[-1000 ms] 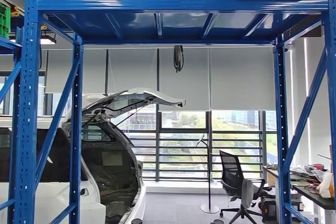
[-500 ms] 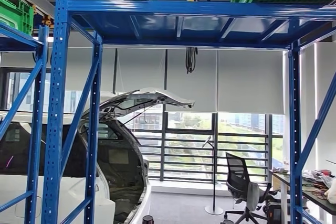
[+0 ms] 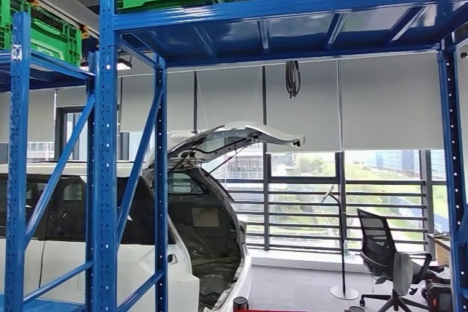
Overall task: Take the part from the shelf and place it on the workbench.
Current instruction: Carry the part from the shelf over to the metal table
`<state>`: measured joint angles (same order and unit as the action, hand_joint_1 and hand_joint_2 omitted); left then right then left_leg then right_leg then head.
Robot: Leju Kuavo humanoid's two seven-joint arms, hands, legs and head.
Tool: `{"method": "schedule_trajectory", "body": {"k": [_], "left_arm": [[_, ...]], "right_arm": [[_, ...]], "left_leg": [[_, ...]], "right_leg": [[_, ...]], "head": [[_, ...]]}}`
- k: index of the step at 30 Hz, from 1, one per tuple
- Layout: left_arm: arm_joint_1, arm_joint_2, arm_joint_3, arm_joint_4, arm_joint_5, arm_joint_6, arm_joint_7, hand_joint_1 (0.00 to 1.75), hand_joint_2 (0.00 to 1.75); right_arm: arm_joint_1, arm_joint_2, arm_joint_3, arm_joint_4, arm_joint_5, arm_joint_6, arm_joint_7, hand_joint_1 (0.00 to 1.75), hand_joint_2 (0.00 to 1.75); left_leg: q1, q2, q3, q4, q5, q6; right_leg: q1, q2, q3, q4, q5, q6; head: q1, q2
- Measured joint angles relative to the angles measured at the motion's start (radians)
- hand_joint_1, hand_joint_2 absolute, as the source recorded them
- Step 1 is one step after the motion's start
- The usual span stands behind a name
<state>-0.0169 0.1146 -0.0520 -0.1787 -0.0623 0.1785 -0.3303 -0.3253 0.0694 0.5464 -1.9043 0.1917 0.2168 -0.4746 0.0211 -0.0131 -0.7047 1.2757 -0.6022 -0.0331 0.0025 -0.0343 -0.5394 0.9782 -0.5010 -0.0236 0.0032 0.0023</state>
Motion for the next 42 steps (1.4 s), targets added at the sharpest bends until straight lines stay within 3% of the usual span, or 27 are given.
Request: {"method": "schedule_trajectory", "body": {"k": [2, 3, 5, 6, 8, 10, 12, 13, 14, 15, 16, 17, 19, 21, 23, 25, 27, 29, 30, 31, 33, 35, 36, 38, 40, 42], "left_arm": [[0.004, 0.001, 0.001, 0.000, 0.000, 0.000, 0.002, 0.00, 1.75], [0.004, 0.002, 0.002, 0.000, 0.000, 0.000, 0.003, 0.00, 1.75], [0.001, 0.003, 0.002, 0.000, -0.001, 0.003, 0.003, 0.00, 1.75], [0.001, 0.003, 0.002, 0.000, -0.001, 0.005, 0.003, 0.00, 1.75], [0.004, 0.003, 0.003, 0.000, 0.000, 0.010, 0.003, 0.00, 1.75], [0.006, 0.003, 0.004, 0.000, 0.001, 0.012, -0.003, 0.00, 1.75], [0.003, 0.005, 0.007, 0.000, 0.002, 0.015, -0.011, 0.00, 1.75], [0.002, 0.005, 0.010, 0.000, 0.004, 0.016, -0.015, 0.00, 1.75], [0.002, 0.005, 0.012, 0.000, 0.006, 0.017, -0.019, 0.00, 1.75], [0.002, 0.006, 0.015, 0.000, 0.008, 0.017, -0.023, 0.00, 1.75], [0.003, 0.006, 0.017, 0.000, 0.009, 0.018, -0.026, 0.00, 1.75], [0.003, 0.006, 0.019, 0.000, 0.009, 0.018, -0.029, 0.00, 1.75], [0.000, 0.005, 0.019, 0.000, 0.008, 0.017, -0.031, 0.00, 1.75], [-0.003, 0.005, 0.019, 0.000, 0.003, 0.017, -0.034, 0.00, 1.75], [-0.001, 0.005, 0.019, 0.000, 0.000, 0.016, -0.039, 0.00, 1.75], [0.001, 0.005, 0.019, 0.000, -0.001, 0.012, -0.046, 0.00, 1.75], [-0.005, 0.004, 0.019, 0.000, -0.002, 0.009, -0.052, 0.00, 1.75], [-0.011, 0.003, 0.019, 0.000, -0.009, 0.007, -0.050, 0.00, 1.75], [-0.012, 0.002, 0.018, 0.000, -0.014, 0.006, -0.046, 0.00, 1.75], [-0.011, 0.002, 0.018, 0.000, -0.020, 0.006, -0.043, 0.00, 1.75], [-0.010, 0.002, 0.018, 0.000, -0.028, 0.005, -0.038, 0.00, 1.75], [-0.014, 0.002, 0.017, 0.000, -0.032, 0.006, -0.037, 0.00, 1.75], [-0.016, 0.002, 0.017, 0.000, -0.033, 0.006, -0.037, 0.00, 1.75], [-0.016, 0.002, 0.017, 0.000, -0.034, 0.008, -0.040, 0.00, 1.75], [-0.012, 0.002, 0.017, 0.000, -0.034, 0.009, -0.045, 0.00, 1.75], [-0.015, 0.002, 0.017, 0.000, -0.033, 0.010, -0.051, 0.00, 1.75]], "right_arm": [[0.000, -0.001, 0.002, 0.010, 0.001, 0.002, 0.000, 1.75, 1.75], [-0.001, -0.001, 0.002, 0.013, 0.001, 0.003, 0.000, 1.75, 1.75], [-0.001, -0.003, 0.002, 0.018, 0.001, 0.003, 0.000, 1.75, 1.75], [-0.002, -0.003, 0.004, 0.020, 0.001, 0.004, 0.000, 1.75, 1.75], [-0.004, -0.004, 0.011, 0.025, 0.002, 0.005, 0.000, 1.75, 1.75], [-0.007, -0.004, 0.019, 0.028, 0.005, 0.005, 0.001, 1.75, 1.75], [-0.009, -0.005, 0.023, 0.029, 0.007, 0.004, 0.001, 1.75, 1.75], [-0.010, -0.005, 0.025, 0.030, 0.008, 0.004, 0.002, 1.75, 1.75], [-0.012, -0.005, 0.028, 0.030, 0.008, 0.004, 0.002, 1.75, 1.75], [-0.015, -0.005, 0.031, 0.030, 0.008, 0.004, 0.003, 1.75, 1.75], [-0.020, -0.005, 0.033, 0.030, 0.008, 0.004, 0.003, 1.75, 1.75], [-0.025, -0.004, 0.036, 0.029, 0.009, 0.004, 0.003, 1.75, 1.75], [-0.038, 0.000, 0.042, 0.025, 0.009, 0.005, 0.004, 1.75, 1.75], [-0.051, 0.003, 0.046, 0.020, 0.008, 0.005, 0.005, 1.75, 1.75], [-0.062, 0.008, 0.050, 0.017, 0.008, 0.005, 0.007, 1.75, 1.75], [-0.072, 0.016, 0.053, 0.016, 0.008, 0.006, 0.010, 1.75, 1.75], [-0.076, 0.020, 0.056, 0.015, 0.009, 0.005, 0.013, 1.75, 1.75], [-0.075, 0.021, 0.058, 0.015, 0.008, 0.004, 0.013, 1.75, 1.75], [-0.074, 0.021, 0.059, 0.015, 0.007, 0.003, 0.013, 1.75, 1.75], [-0.072, 0.021, 0.060, 0.015, 0.006, 0.001, 0.012, 1.75, 1.75], [-0.071, 0.021, 0.061, 0.014, 0.002, -0.005, 0.008, 1.75, 1.75], [-0.070, 0.021, 0.061, 0.011, -0.001, -0.011, 0.002, 1.75, 1.75], [-0.069, 0.021, 0.060, 0.010, -0.003, -0.012, 0.000, 1.75, 1.75], [-0.064, 0.021, 0.059, 0.007, -0.007, -0.014, -0.005, 1.75, 1.75], [-0.058, 0.021, 0.056, 0.002, -0.013, -0.016, -0.012, 1.75, 1.75], [-0.047, 0.020, 0.049, -0.002, -0.017, -0.018, -0.019, 1.75, 1.75]], "left_leg": [[0.000, 0.017, 0.055, -0.100, 0.061, 0.000], [-0.004, 0.042, 0.092, -0.172, 0.091, 0.001], [-0.010, 0.079, 0.134, -0.264, 0.119, 0.011], [-0.014, 0.085, 0.136, -0.276, 0.119, 0.017], [-0.013, 0.066, 0.131, -0.277, 0.124, 0.029], [-0.008, 0.048, 0.128, -0.279, 0.130, 0.040], [-0.005, 0.027, 0.125, -0.279, 0.134, 0.048], [-0.005, 0.016, 0.124, -0.279, 0.135, 0.050], [-0.006, 0.004, 0.124, -0.279, 0.136, 0.050], [-0.006, -0.008, 0.124, -0.278, 0.136, 0.051], [-0.006, -0.020, 0.125, -0.277, 0.137, 0.050], [-0.006, -0.032, 0.126, -0.277, 0.137, 0.050], [-0.006, -0.054, 0.124, -0.275, 0.139, 0.046], [-0.004, -0.074, 0.114, -0.273, 0.145, 0.036], [-0.002, -0.088, 0.104, -0.273, 0.150, 0.024], [-0.004, -0.060, 0.089, -0.249, 0.129, 0.016], [-0.006, -0.017, 0.044, -0.147, 0.066, 0.009], [-0.003, -0.002, -0.008, -0.021, 0.012, 0.003], [-0.002, 0.000, -0.015, 0.004, 0.009, 0.001], [-0.001, 0.004, -0.003, -0.009, 0.023, 0.000], [-0.001, 0.028, 0.065, -0.132, 0.086, 0.001], [-0.008, 0.063, 0.122, -0.244, 0.123, 0.007], [-0.011, 0.072, 0.131, -0.266, 0.125, 0.011], [-0.013, 0.060, 0.128, -0.270, 0.124, 0.023], [-0.011, 0.041, 0.126, -0.272, 0.128, 0.035], [-0.007, 0.023, 0.125, -0.274, 0.132, 0.044]], "right_leg": [[0.001, -0.019, 0.001, 0.002, -0.002, 0.002], [0.004, -0.028, 0.002, 0.003, -0.004, 0.004], [0.011, -0.044, 0.000, 0.009, -0.007, 0.011], [0.014, -0.053, -0.002, 0.011, -0.008, 0.014], [0.014, -0.067, -0.002, 0.013, -0.011, 0.022], [0.009, -0.039, -0.014, 0.048, -0.043, 0.033], [0.003, 0.008, -0.062, 0.165, -0.111, 0.040], [0.001, 0.019, -0.093, 0.237, -0.141, 0.042], [0.001, 0.024, -0.117, 0.292, -0.157, 0.043], [0.000, 0.025, -0.125, 0.311, -0.152, 0.042], [0.000, 0.028, -0.114, 0.287, -0.128, 0.040], [0.000, 0.037, -0.087, 0.228, -0.090, 0.037], [-0.002, 0.078, -0.026, 0.093, -0.026, 0.029], [-0.003, 0.102, -0.003, 0.031, -0.010, 0.024], [-0.004, 0.087, -0.004, 0.023, -0.010, 0.018], [-0.008, 0.067, -0.006, 0.017, -0.004, 0.006], [-0.008, 0.041, -0.008, 0.014, -0.001, -0.001], [-0.005, 0.014, -0.010, 0.015, -0.001, -0.002], [-0.004, 0.001, -0.011, 0.015, -0.001, -0.002], [-0.004, -0.010, -0.011, 0.015, -0.002, -0.001], [-0.003, -0.031, -0.009, 0.017, -0.004, 0.002], [0.003, -0.047, -0.010, 0.021, -0.007, 0.009], [0.006, -0.056, -0.011, 0.023, -0.009, 0.013], [0.008, -0.074, -0.010, 0.024, -0.010, 0.021], [0.004, -0.058, -0.013, 0.041, -0.030, 0.031], [-0.001, -0.007, -0.050, 0.134, -0.089, 0.040]], "head": [[0.000, 0.000], [0.000, 0.000], [0.000, 0.000], [0.000, 0.000], [0.000, 0.000], [0.000, 0.000], [-0.001, 0.000], [-0.001, 0.000], [-0.001, 0.000], [-0.001, 0.000], [-0.001, 0.000], [-0.001, 0.000], [-0.001, 0.000], [0.000, 0.000], [0.000, 0.000], [0.000, 0.000], [0.000, 0.000], [0.000, 0.000], [0.000, 0.000], [0.000, 0.000], [0.000, 0.000], [0.000, 0.000], [0.000, 0.000], [-0.001, 0.000], [0.000, 0.000], [0.000, 0.000]]}}
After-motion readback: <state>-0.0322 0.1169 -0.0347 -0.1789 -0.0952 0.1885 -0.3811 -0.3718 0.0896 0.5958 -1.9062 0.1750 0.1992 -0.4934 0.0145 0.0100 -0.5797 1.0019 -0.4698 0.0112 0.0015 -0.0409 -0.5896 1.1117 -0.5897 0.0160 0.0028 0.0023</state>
